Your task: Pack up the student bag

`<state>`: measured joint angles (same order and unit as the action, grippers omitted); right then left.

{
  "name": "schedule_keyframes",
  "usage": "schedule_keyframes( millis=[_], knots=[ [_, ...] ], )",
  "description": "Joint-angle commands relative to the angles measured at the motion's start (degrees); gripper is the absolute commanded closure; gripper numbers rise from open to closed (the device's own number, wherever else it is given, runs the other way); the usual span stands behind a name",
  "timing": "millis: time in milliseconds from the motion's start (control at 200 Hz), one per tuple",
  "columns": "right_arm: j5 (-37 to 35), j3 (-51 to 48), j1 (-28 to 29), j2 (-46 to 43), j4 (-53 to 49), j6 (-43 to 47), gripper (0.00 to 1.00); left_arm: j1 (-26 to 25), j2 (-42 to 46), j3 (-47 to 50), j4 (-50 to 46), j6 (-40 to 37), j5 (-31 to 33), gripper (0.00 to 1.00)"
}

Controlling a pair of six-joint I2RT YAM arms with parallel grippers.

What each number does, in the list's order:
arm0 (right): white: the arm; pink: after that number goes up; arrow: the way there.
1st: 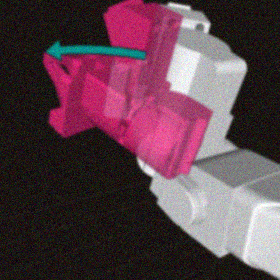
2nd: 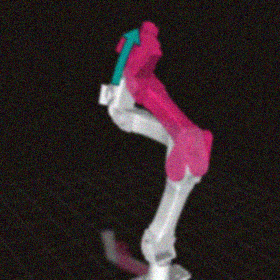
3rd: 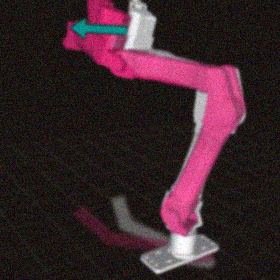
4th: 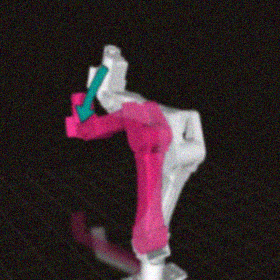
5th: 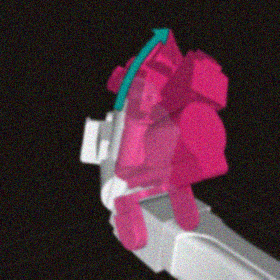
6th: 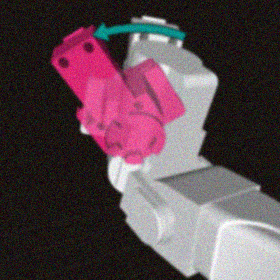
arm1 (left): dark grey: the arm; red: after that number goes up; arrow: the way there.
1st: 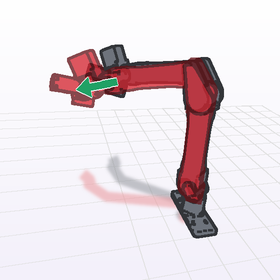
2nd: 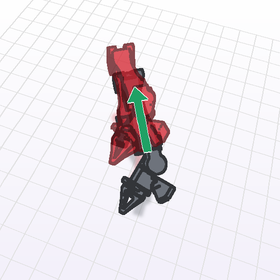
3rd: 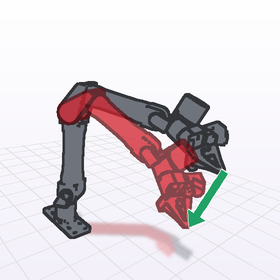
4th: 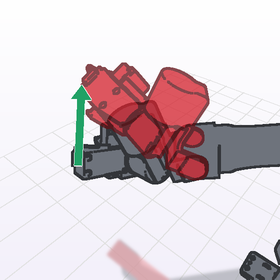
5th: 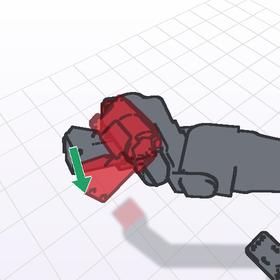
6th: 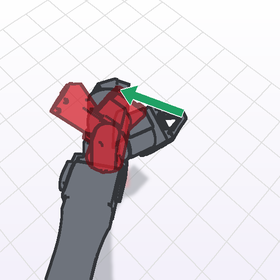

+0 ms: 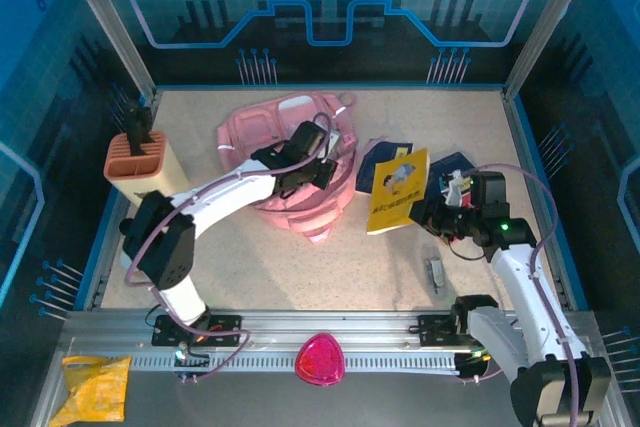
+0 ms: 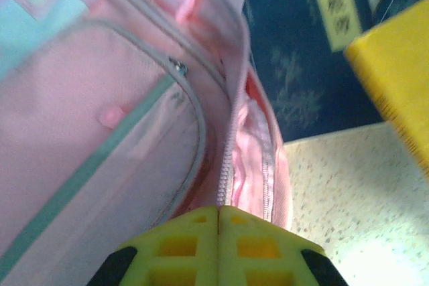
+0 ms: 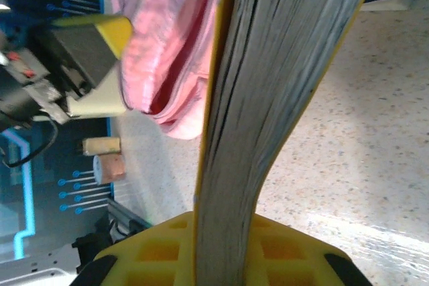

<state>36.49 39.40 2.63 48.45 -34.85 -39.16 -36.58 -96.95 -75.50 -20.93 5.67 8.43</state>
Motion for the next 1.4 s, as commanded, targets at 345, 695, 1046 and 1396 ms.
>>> schedule_keyframes(
  millis=[345,695,1046,1396],
  knots=[
    [-5.30,5.72,22.95,17.68,28.78,-12.45,1.00,0.45,4.78,-12.68,-4.10,-4.86,9.22,1.00],
    [-9.63,14.58,29.49,39.97,53.44,-13.80,1.00,0.69,5.41,-15.85,-3.66,-4.97,11.34,1.00],
    [-10.47,25.93,31.22,60.48,61.39,-11.79,0.98,0.98,7.11,-15.99,-3.59,-5.01,11.93,1.00],
    [-20.05,26.37,30.56,59.08,43.88,-5.88,0.50,1.92,8.16,-13.99,-3.20,-4.55,12.34,1.00]
  ],
)
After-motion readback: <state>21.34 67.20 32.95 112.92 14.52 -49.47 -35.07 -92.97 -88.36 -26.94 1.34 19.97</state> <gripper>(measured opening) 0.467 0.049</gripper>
